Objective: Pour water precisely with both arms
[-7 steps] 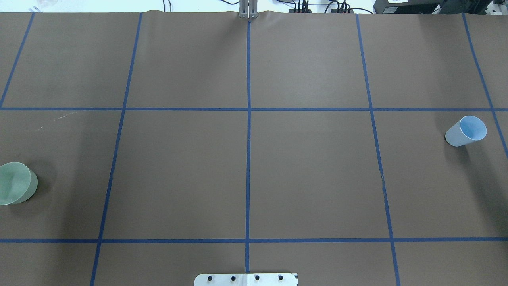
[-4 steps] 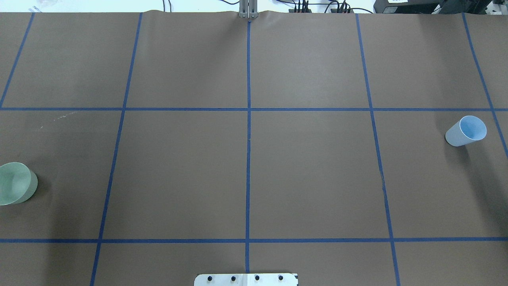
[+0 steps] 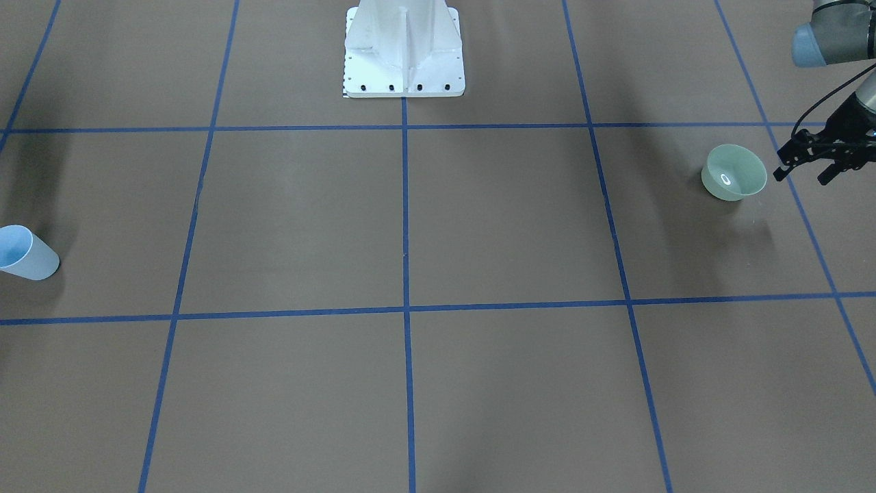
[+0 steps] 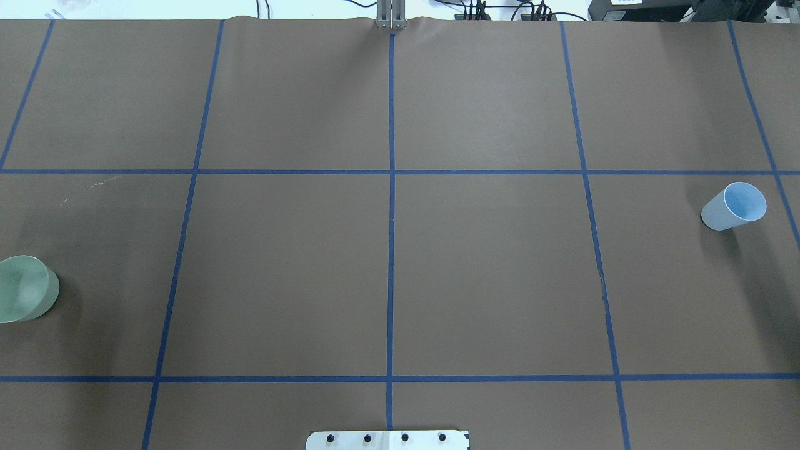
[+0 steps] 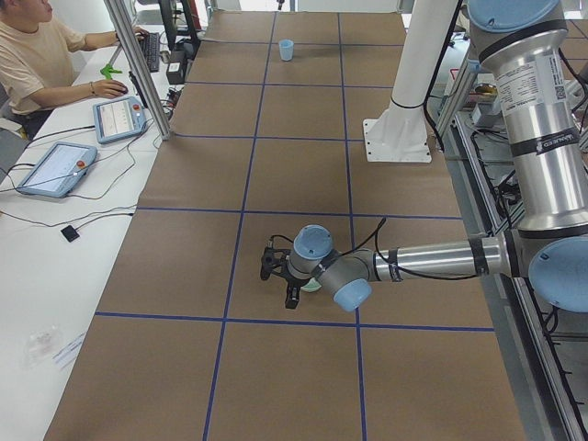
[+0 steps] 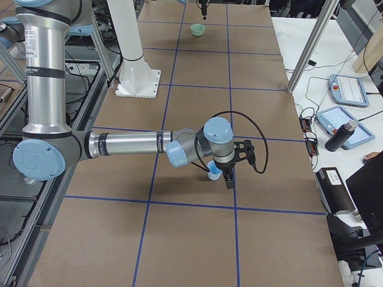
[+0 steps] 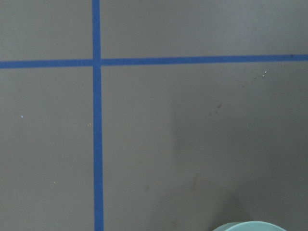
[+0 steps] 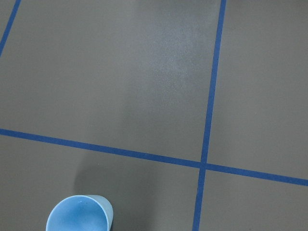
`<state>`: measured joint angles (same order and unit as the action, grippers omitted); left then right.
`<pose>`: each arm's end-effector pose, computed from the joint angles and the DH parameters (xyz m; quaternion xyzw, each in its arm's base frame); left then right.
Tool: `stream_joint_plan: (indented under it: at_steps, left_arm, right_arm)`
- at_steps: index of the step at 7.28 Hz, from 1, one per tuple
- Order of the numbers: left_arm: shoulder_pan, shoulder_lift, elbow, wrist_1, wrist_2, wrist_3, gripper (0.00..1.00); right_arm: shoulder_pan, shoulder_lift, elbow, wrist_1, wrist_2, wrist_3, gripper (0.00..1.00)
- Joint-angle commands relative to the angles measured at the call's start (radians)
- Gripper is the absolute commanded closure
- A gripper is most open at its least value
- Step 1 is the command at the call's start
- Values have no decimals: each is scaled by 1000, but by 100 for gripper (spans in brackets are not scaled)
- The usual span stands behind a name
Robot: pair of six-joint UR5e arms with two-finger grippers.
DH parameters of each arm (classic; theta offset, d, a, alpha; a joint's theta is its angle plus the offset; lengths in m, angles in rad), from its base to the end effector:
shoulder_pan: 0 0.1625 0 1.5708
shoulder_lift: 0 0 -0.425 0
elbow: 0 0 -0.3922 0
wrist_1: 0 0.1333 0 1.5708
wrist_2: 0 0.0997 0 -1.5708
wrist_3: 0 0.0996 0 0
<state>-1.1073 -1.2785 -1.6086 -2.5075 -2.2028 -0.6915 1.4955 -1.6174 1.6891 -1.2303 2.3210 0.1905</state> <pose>0.1056 -0.3778 0.6677 0.1065 0.4190 0.0014 0.9017 0.0282 -0.4955 0.5858 0.1412 -0.3807 -0.0224 0.9136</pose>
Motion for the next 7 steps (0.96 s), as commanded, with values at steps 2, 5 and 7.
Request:
stream_joint_plan:
  at_steps: [2, 5, 7]
  left_arm:
    - [130, 5, 64, -117, 17, -3, 0]
    - [142, 2, 64, -131, 15, 4, 100]
    - [141, -8, 72, -148, 6, 3, 100]
  right_arm:
    - [-1, -1, 1, 0, 0, 1, 0]
    - [0, -4, 6, 0, 0, 3, 0]
    - [0, -3, 6, 0, 0, 3, 0]
